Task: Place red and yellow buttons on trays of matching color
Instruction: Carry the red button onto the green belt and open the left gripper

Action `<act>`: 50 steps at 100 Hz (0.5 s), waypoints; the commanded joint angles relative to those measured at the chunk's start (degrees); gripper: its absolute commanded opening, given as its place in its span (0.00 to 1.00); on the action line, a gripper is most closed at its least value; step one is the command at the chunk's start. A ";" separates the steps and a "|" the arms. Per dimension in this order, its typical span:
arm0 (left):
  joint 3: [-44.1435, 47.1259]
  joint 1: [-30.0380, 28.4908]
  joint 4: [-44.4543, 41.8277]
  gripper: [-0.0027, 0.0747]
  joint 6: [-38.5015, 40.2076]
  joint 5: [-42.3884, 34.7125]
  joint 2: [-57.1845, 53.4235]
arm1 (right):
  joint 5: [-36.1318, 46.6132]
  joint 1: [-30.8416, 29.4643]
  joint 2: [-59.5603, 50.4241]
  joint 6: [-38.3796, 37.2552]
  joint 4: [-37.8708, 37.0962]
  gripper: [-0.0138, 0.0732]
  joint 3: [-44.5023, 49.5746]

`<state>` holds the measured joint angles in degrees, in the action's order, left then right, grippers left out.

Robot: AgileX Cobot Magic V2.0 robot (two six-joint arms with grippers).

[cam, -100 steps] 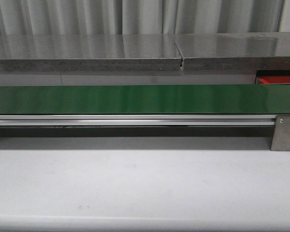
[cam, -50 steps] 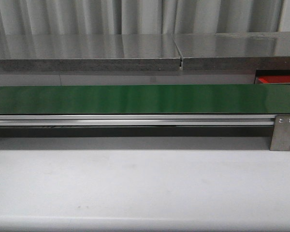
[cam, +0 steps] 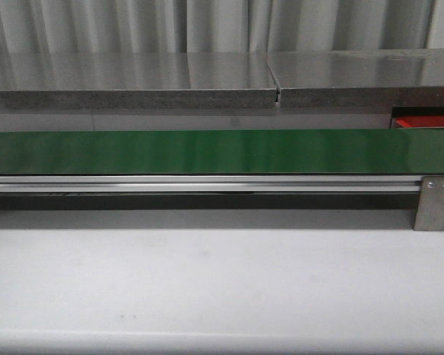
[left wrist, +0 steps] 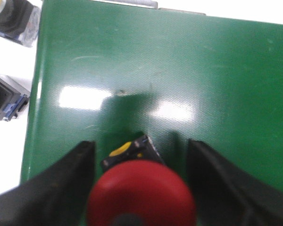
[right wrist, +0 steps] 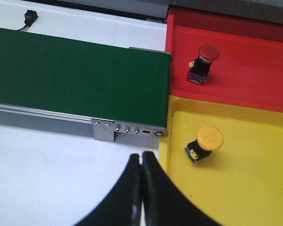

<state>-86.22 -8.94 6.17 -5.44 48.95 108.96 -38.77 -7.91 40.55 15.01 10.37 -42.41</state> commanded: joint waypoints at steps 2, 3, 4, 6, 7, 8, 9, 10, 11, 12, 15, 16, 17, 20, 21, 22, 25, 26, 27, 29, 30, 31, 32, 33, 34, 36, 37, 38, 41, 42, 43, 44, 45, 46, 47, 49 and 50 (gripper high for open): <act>-1.84 0.33 0.28 0.77 0.11 -0.86 -2.77 | 3.89 0.07 -0.21 0.63 0.37 0.02 -1.46; -1.84 0.33 0.28 0.77 0.11 -0.86 -2.77 | 3.89 0.07 -0.21 0.63 0.37 0.02 -1.46; -1.84 0.33 0.28 0.78 0.11 -0.74 -2.77 | 3.89 0.07 -0.21 0.63 0.37 0.02 -1.46; -1.84 0.33 0.28 0.78 0.11 -0.62 -2.77 | 3.89 0.07 -0.21 0.63 0.37 0.02 -1.46; -1.84 0.33 0.28 0.78 0.11 -0.64 -2.77 | 3.89 0.07 -0.21 0.63 0.37 0.02 -1.46; -1.84 0.33 0.28 0.78 0.11 -0.59 -2.77 | 3.89 0.07 -0.21 0.63 0.37 0.02 -1.46; -1.84 0.33 0.28 0.78 0.11 -0.49 -2.77 | 3.89 0.07 -0.21 0.63 0.37 0.02 -1.46; -1.84 0.33 0.28 0.78 0.11 -0.39 -2.77 | 3.89 0.07 -0.21 0.63 0.37 0.02 -1.46; -1.84 0.33 0.28 0.78 0.11 -0.39 -2.77 | 3.89 0.07 -0.21 0.63 0.37 0.02 -1.46; -1.94 0.33 0.28 0.78 0.11 -0.39 -2.77 | 3.89 0.07 -0.21 0.63 0.37 0.02 -1.46; -1.93 0.33 0.59 0.78 0.11 -0.26 -2.88 | 3.89 0.07 -0.21 0.63 0.37 0.02 -1.46; -2.09 0.33 0.71 0.78 0.11 -0.14 -2.88 | 3.89 0.07 -0.21 0.63 0.37 0.02 -1.46; -2.08 0.33 0.69 0.78 0.11 -0.04 -2.88 | 3.89 0.07 -0.21 0.63 0.37 0.02 -1.46; -2.68 0.33 0.96 0.78 0.11 0.44 -2.88 | 3.89 0.07 -0.21 0.63 0.37 0.02 -1.46; -2.80 0.33 1.17 0.78 0.11 0.55 -2.88 | 3.89 0.07 -0.21 0.63 0.37 0.02 -1.46; -2.94 0.33 1.15 0.78 0.11 0.68 -2.88 | 3.89 0.07 -0.21 0.63 0.37 0.02 -1.46; -3.74 0.48 1.15 0.79 0.11 1.36 -2.88 | 3.89 0.07 -0.21 0.63 0.37 0.02 -1.46; -3.91 0.52 1.15 0.79 0.11 1.36 -2.88 | 3.89 0.07 -0.21 0.63 0.37 0.02 -1.46; -4.26 0.48 1.15 0.79 0.11 1.60 -2.88 | 3.89 0.07 -0.21 0.63 0.37 0.02 -1.46; -4.64 0.64 1.15 0.79 0.11 1.91 -2.88 | 3.89 0.07 -0.21 0.63 0.37 0.02 -1.46; -5.04 0.78 1.15 0.79 0.11 2.05 -2.88 | 3.89 0.07 -0.21 0.63 0.37 0.02 -1.46; -5.26 0.80 1.15 0.79 0.11 2.35 -2.88 | 3.89 0.07 -0.21 0.63 0.37 0.02 -1.46; -5.72 0.95 1.15 0.80 0.11 2.50 -2.88 | 3.89 0.07 -0.21 0.63 0.37 0.02 -1.46; -5.95 0.95 1.15 0.80 0.11 2.63 -2.88 | 3.89 0.07 -0.21 0.63 0.37 0.02 -1.46; -6.41 1.09 1.15 0.80 0.11 2.86 -2.88 | 3.89 0.07 -0.21 0.63 0.37 0.02 -1.46; -6.84 1.25 1.15 0.80 0.11 3.17 -2.88 | 3.89 0.07 -0.21 0.63 0.37 0.02 -1.46; -7.29 1.27 1.15 0.80 0.11 3.26 -2.88 | 3.89 0.07 -0.21 0.63 0.37 0.02 -1.46; -7.52 1.52 1.15 0.80 0.11 3.45 -2.88 | 3.89 0.07 -0.21 0.63 0.37 0.02 -1.46; -8.73 1.76 1.15 0.80 0.11 3.87 -2.88 | 3.89 0.07 -0.21 0.63 0.37 0.02 -1.46; -8.96 1.93 1.15 0.80 0.11 3.99 -2.88 | 3.89 0.07 -0.21 0.63 0.37 0.02 -1.46; -9.20 2.05 1.15 0.80 0.11 4.14 -2.88 | 3.89 0.07 -0.21 0.63 0.37 0.02 -1.46; -9.68 2.23 1.15 0.80 0.11 4.26 -2.88 | 3.89 0.07 -0.21 0.63 0.37 0.02 -1.46; -9.91 2.38 1.15 0.80 0.11 4.41 -2.88 | 3.89 0.07 -0.21 0.63 0.37 0.02 -1.46; -10.37 2.35 1.15 0.80 0.11 4.39 -2.88 | 3.89 0.07 -0.21 0.63 0.37 0.02 -1.46; -10.61 2.60 1.15 0.80 0.11 4.56 -2.88 | 3.89 0.07 -0.21 0.63 0.37 0.02 -1.46; -11.27 2.72 1.15 0.80 0.11 4.89 -2.88 | 3.89 0.07 -0.21 0.63 0.37 0.02 -1.46; -11.51 2.98 1.15 0.80 0.11 5.10 -2.88 | 3.89 0.07 -0.21 0.63 0.37 0.02 -1.46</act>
<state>-93.54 -7.30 6.41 -5.44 54.14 108.96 -38.77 -7.91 40.55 15.01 10.37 -42.41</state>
